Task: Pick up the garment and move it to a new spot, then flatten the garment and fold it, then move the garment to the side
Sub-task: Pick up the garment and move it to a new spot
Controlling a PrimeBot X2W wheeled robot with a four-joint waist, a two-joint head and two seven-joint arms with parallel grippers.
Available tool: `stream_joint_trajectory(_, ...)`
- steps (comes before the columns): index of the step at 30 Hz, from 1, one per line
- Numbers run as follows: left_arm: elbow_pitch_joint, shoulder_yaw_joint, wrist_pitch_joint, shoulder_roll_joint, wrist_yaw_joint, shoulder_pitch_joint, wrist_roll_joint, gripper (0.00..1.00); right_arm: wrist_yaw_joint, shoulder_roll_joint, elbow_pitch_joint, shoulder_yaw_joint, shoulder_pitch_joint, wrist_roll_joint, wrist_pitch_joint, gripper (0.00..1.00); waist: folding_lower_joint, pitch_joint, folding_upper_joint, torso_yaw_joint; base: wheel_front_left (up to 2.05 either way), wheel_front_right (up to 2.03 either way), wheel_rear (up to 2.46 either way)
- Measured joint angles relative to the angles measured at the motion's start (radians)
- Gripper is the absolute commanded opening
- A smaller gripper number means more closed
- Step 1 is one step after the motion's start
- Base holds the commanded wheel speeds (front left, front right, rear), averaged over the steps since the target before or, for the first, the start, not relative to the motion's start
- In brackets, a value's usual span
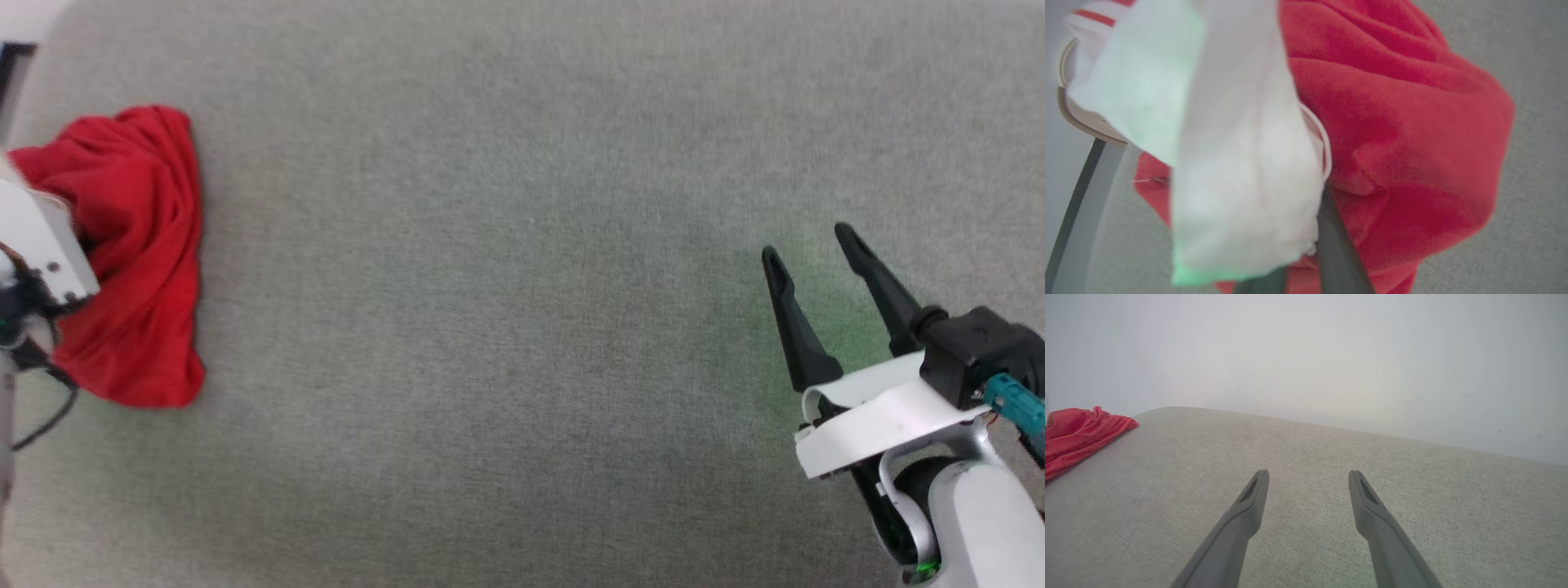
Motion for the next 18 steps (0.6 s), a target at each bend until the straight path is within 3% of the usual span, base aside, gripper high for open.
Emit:
stream_joint_trajectory(9, -0.058, -0.053, -0.066, 0.074, -0.032, -0.054, 0.042, 0.0, 0.0, 0.033, 0.058, -0.023, 0.059, 0.011, -0.036, 1.0, 0.0, -0.14, 0.0, 0.029, 0.0, 0.0, 0.0)
stream_joint_trajectory(18, -0.208, -0.112, -0.123, 0.127, -0.041, -0.111, 0.08, 0.0, 0.0, 0.068, 0.09, -0.051, 0.108, 0.016, -0.07, 1.0, 0.0, -0.289, -0.0001, 0.056, 0.0, 0.0, 0.0)
